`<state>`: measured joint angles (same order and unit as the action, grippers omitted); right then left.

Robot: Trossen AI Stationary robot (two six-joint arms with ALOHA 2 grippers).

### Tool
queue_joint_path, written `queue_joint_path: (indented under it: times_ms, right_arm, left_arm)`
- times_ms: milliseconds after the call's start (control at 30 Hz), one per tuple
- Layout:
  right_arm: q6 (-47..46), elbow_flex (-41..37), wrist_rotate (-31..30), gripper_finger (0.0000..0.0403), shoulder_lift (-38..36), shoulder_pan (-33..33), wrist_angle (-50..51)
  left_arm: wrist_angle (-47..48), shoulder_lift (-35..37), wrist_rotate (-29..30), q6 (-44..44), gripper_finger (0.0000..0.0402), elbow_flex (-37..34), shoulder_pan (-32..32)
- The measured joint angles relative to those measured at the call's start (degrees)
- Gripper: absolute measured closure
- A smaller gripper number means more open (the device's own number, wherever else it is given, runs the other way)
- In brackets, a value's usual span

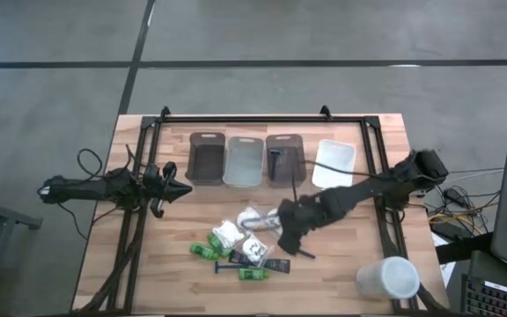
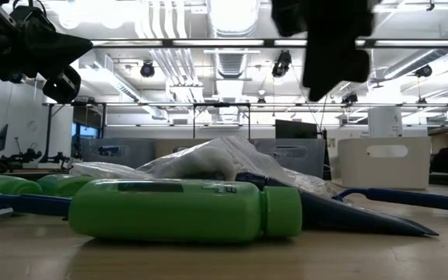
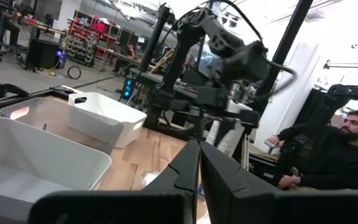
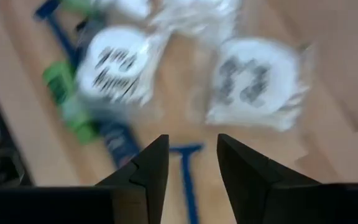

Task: Pick & Place Travel size toiletries
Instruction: Put the blue razor into the right black bin

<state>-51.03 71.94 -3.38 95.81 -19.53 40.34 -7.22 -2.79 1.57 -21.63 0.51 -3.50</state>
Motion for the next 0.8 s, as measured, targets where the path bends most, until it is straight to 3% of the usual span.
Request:
queue_joint_path:
  times_ms: [333,600,800]
  right_arm:
    - [0.6,-0.3,-0.9,0.0177,0.3,-4.5,-0.6]
    - [11.8,0.6,0.3,0.01,5.0,-5.4,-0.5]
    - [8.5,2.0,0.4,0.0075,7.6,-6.0,0.0]
  left_arm:
    - [0.0,0.0,0.0,0.0,0.0383,0.0,0.0]
    - [0.2,0.0,0.0,0.0,0.0383,0.0,0.0]
    - [0.3,0.0,0.0,0.0,0.0383,0.0,0.0]
